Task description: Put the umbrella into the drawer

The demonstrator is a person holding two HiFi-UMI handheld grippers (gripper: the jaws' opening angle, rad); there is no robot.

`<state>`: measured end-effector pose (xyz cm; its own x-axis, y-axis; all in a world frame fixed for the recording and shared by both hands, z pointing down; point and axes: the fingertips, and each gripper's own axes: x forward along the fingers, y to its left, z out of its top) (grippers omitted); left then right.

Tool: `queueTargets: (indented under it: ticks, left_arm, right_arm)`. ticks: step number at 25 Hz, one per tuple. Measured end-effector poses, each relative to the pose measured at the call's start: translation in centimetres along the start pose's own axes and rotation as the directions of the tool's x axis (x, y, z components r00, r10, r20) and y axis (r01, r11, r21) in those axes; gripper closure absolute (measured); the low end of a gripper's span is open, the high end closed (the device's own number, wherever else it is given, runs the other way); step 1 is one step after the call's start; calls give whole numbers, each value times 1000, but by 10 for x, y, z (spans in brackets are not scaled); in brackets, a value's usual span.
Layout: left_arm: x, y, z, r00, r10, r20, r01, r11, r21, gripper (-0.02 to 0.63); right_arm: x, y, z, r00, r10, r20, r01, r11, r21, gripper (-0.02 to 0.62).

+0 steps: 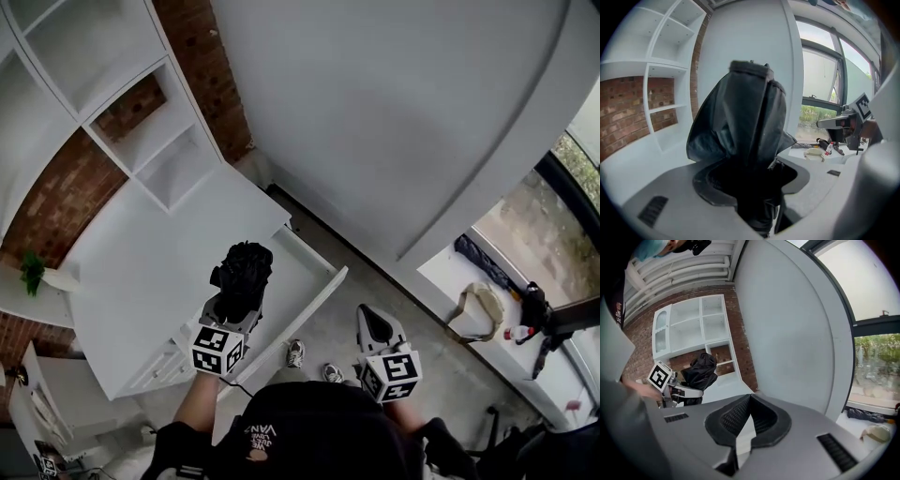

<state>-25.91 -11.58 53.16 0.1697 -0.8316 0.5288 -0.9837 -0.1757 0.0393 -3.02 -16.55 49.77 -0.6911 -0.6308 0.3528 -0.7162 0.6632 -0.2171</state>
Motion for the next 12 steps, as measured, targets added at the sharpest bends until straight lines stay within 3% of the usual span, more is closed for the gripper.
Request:
queueTargets:
  ticks: [7,12]
  left_arm:
    - [49,4,-20,993,-87,-78,85,996,-28,376]
    - [91,6,-46,976,-132,-171,124,991,-59,376]
  right_arm:
    - [5,-4,-8,997,-74,-25,74,997,19,595]
    - [6,-11,-17,990,-131,-54,132,991,26,595]
